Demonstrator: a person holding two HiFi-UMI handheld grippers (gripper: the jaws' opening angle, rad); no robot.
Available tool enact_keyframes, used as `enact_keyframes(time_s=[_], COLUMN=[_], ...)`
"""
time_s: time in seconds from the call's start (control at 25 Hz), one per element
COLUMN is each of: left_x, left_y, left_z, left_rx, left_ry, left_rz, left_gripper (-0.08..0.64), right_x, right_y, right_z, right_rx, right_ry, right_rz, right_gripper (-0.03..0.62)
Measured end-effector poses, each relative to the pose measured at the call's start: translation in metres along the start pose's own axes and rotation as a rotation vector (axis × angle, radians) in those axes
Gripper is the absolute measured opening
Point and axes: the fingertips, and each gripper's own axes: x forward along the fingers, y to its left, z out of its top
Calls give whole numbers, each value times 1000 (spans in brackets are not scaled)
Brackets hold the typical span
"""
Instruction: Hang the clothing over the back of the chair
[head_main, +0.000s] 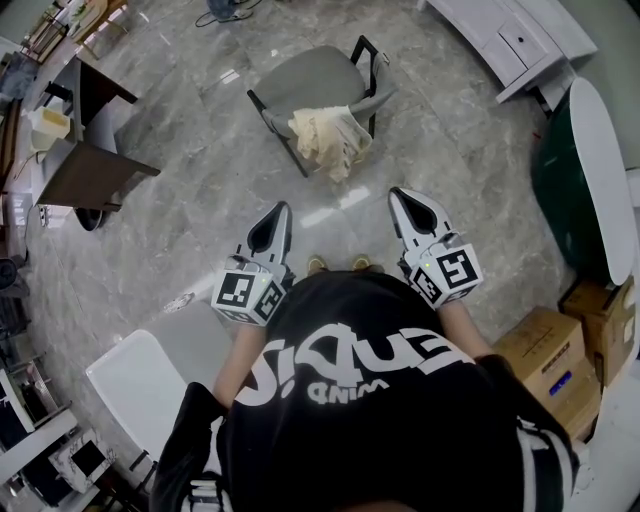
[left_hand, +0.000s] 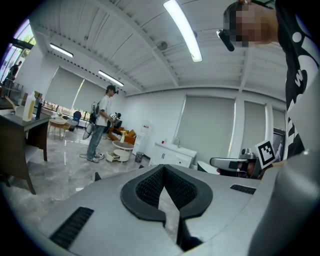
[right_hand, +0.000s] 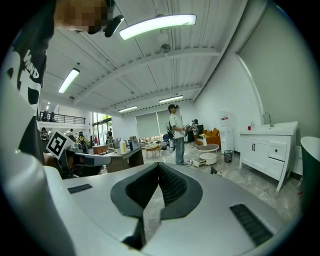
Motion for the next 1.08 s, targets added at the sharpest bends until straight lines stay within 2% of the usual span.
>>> enact_keyframes(time_s=[1.08], left_x=[4], left_y=[-5], left_z=[-7], left_rx=[-6], left_ry=[26], left_rz=[16], left_gripper=[15], right_x=[-7], right_y=[-7], right_z=[-5], right_rx=[-4], right_ry=[24], right_rz=[-3], right_gripper=[14])
